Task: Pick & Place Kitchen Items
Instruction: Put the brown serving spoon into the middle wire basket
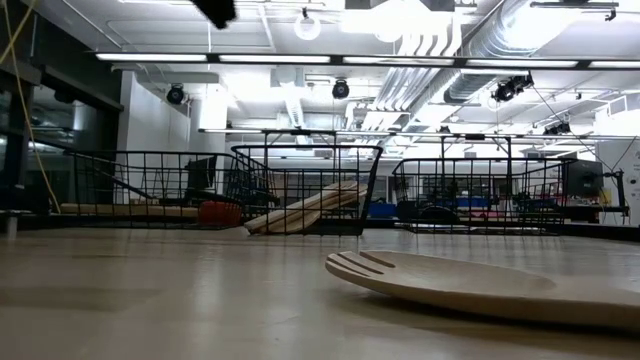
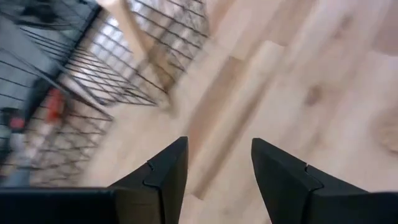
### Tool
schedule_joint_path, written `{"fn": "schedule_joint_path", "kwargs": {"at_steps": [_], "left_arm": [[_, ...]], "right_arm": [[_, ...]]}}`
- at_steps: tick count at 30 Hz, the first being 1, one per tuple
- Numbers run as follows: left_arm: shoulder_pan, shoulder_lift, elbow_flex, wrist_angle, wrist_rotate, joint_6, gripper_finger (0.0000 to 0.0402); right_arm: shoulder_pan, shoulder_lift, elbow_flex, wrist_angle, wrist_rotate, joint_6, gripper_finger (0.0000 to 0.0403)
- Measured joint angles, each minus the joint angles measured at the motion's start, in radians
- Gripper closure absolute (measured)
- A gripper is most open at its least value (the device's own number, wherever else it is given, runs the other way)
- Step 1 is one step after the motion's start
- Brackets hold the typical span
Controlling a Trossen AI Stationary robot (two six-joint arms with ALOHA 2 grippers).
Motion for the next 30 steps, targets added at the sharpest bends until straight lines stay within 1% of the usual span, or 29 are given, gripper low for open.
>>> {"fn": "schedule_joint_path", "kwargs": {"at_steps": [3,8,10,13,16,20,23,30], "left_arm": [[-0.055,-0.078,-0.106,0.118,0.002,-0.046,0.0229],[-0.153,-0.198,-0.288,0.276,-0.01,-0.127,0.0229],[-0.191,-0.235,-0.354,0.332,-0.023,-0.161,0.0229],[-0.245,-0.282,-0.439,0.409,-0.058,-0.223,0.0229],[-0.293,-0.314,-0.499,0.482,-0.107,-0.27,0.0229],[-0.339,-0.328,-0.533,0.545,-0.175,-0.305,0.0229],[-0.35,-0.328,-0.533,0.565,-0.19,-0.322,0.023],[-0.347,-0.328,-0.533,0.571,-0.202,-0.322,0.0229]], "right_arm": [[0.049,0.086,0.041,-0.003,0.025,0.034,0.0151],[0.111,0.224,0.136,-0.02,0.022,0.09,0.0151],[0.137,0.275,0.179,-0.06,0.014,0.127,0.0151],[0.171,0.335,0.238,-0.156,-0.032,0.195,0.0151],[0.209,0.381,0.27,-0.274,-0.087,0.266,0.0151],[0.26,0.442,0.272,-0.395,-0.136,0.34,0.0151],[0.302,0.499,0.272,-0.454,-0.162,0.362,0.0151],[0.39,0.647,0.272,-0.453,-0.175,0.391,0.0151]]}}
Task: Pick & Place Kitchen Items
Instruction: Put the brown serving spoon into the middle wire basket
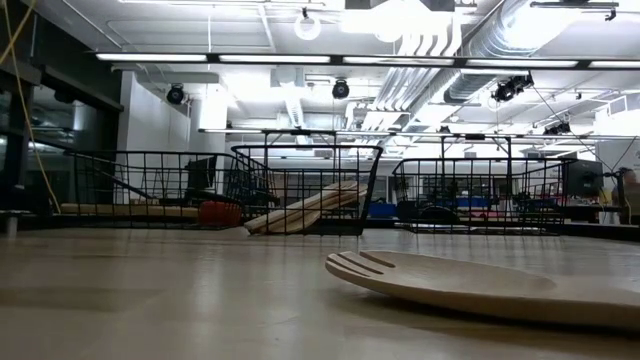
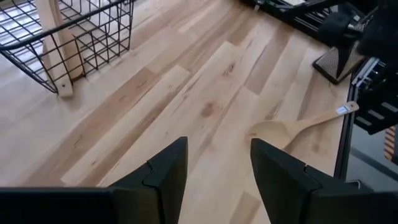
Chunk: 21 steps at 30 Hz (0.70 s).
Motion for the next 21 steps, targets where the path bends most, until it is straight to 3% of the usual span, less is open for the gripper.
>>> {"fn": "schedule_joint_path", "kwargs": {"at_steps": [4,10,21], "left_arm": [[0.0,0.0,0.0,0.0,0.0,-0.002,0.023],[0.0,0.0,0.0,0.001,0.0,-0.02,0.0229],[0.0,0.0,0.0,0.001,0.025,-0.031,0.023]], "right_arm": [[0.03,0.065,0.0,0.023,-0.007,0.053,0.0151],[0.07,0.114,0.0,0.107,0.076,0.036,0.0151],[0.084,0.134,0.0,0.199,0.344,-0.017,0.0151]]}}
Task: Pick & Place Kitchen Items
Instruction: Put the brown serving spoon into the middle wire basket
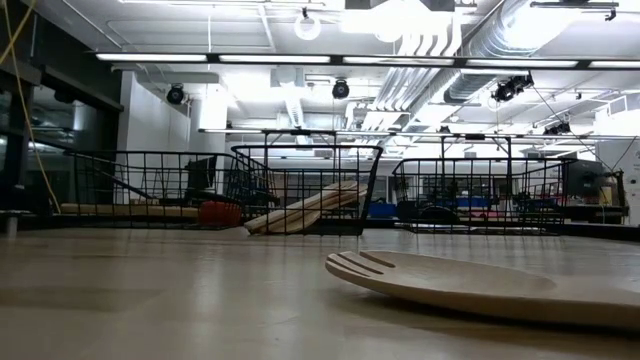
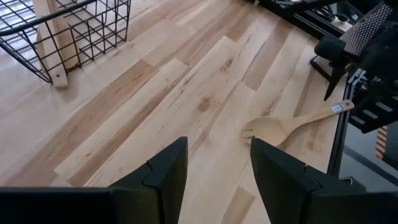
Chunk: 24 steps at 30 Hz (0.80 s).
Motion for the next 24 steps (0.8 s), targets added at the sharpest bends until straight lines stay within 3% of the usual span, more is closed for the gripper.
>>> {"fn": "schedule_joint_path", "kwargs": {"at_steps": [9,20,24], "left_arm": [[0.0,0.0,0.0,-0.001,0.027,-0.004,0.0229],[0.0,0.0,0.0,-0.003,0.033,-0.003,0.0229],[0.0,0.0,0.0,-0.005,0.033,-0.003,0.023]], "right_arm": [[0.002,0.047,0.001,0.039,0.207,-0.143,0.0151],[0.0,0.15,0.004,0.038,0.255,-0.138,0.0151],[-0.006,0.158,0.009,-0.037,0.249,-0.043,0.0151]]}}
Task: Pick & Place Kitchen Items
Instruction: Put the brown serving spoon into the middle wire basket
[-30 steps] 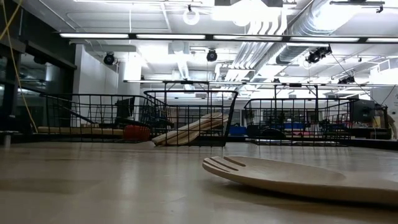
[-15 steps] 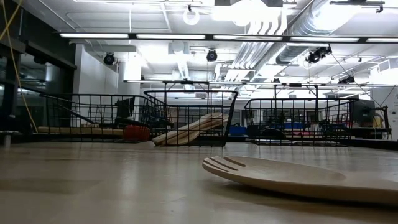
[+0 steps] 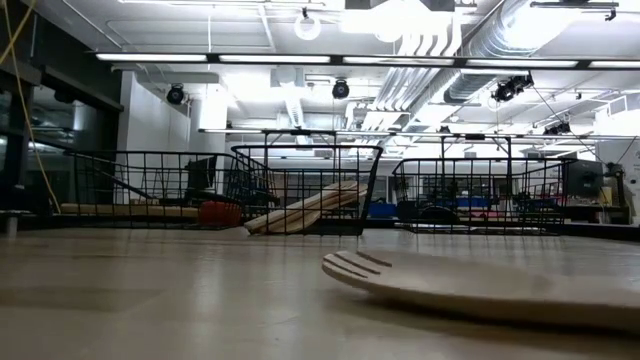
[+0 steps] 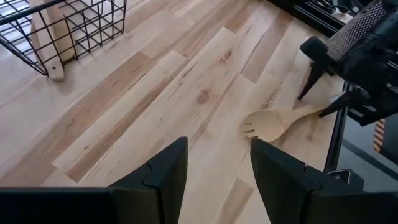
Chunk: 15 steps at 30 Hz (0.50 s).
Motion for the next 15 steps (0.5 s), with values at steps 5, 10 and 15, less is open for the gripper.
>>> {"fn": "schedule_joint_path", "kwargs": {"at_steps": [5,10,15], "left_arm": [[0.0,0.0,0.0,-0.004,0.0,0.0,0.0229],[0.0,0.0,0.0,-0.004,0.0,0.0,0.0229],[0.0,0.0,0.0,-0.004,0.001,0.0,0.023]], "right_arm": [[-0.03,-0.001,0.0,-0.037,-0.092,0.113,0.0151],[-0.046,-0.002,-0.002,-0.046,-0.118,0.132,0.0183],[-0.059,-0.003,-0.002,-0.063,-0.147,0.125,0.026]]}}
